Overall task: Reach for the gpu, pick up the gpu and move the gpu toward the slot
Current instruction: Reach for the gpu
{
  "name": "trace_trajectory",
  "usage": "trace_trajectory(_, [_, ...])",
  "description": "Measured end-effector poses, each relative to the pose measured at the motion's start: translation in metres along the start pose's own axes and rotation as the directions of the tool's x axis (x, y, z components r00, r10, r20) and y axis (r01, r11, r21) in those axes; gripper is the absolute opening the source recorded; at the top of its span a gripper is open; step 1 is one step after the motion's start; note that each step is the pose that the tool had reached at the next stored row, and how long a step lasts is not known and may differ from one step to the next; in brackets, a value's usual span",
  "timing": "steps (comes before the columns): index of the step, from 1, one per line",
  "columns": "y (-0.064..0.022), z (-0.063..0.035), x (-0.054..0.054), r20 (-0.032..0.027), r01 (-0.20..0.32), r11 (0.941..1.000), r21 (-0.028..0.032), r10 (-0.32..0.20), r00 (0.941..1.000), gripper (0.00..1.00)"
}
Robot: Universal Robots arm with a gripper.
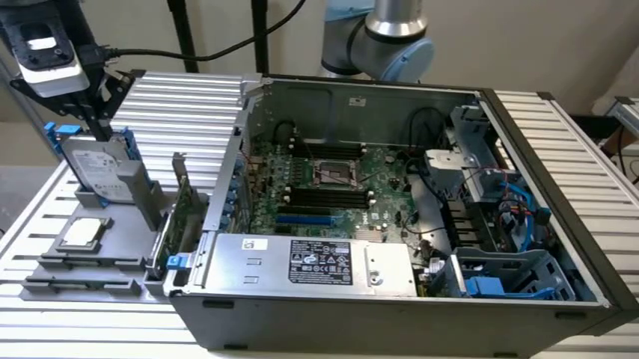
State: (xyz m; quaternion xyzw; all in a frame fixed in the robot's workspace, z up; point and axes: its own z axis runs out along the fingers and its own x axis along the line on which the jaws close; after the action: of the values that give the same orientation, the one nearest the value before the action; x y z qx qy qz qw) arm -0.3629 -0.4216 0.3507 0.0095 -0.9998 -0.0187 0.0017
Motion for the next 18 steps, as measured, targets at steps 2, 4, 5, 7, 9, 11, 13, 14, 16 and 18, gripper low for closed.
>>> trace_trajectory(2, [-0.0061,-0.0002,-0.005,-0.0008,0.000,1.0000,-0.0001,0.000,1.0000,0.11])
trace_trajectory(4, [-0.0120,-0.0005,-0.010,-0.0015,0.000,1.0000,0.0000,0.000,1.0000,0.11])
trace_trajectory(5, [-0.0148,-0.0006,-0.013,-0.0018,0.000,1.0000,0.0000,0.000,1.0000,0.11])
trace_trajectory(7, [-0.0202,-0.0009,-0.019,-0.0022,0.000,1.0000,0.0000,0.000,1.0000,0.11])
trace_trajectory(9, [-0.0254,-0.0010,-0.026,-0.0025,0.000,1.0000,-0.0001,0.000,1.0000,0.11])
trace_trajectory(11, [-0.0304,-0.0012,-0.033,-0.0028,0.000,1.0000,-0.0001,0.000,1.0000,0.11])
trace_trajectory(13, [-0.0354,-0.0013,-0.040,-0.0031,0.000,1.0000,-0.0002,0.000,1.0000,0.11])
trace_trajectory(14, [-0.0378,-0.0012,-0.044,-0.0029,0.000,1.0000,-0.0003,0.000,1.0000,0.11])
trace_trajectory(16, [-0.0423,-0.0010,-0.051,-0.0033,0.000,1.0000,0.0000,0.000,1.0000,0.11])
trace_trajectory(18, [-0.0467,-0.0004,-0.059,-0.0032,0.000,1.0000,-0.0001,0.000,1.0000,0.11])
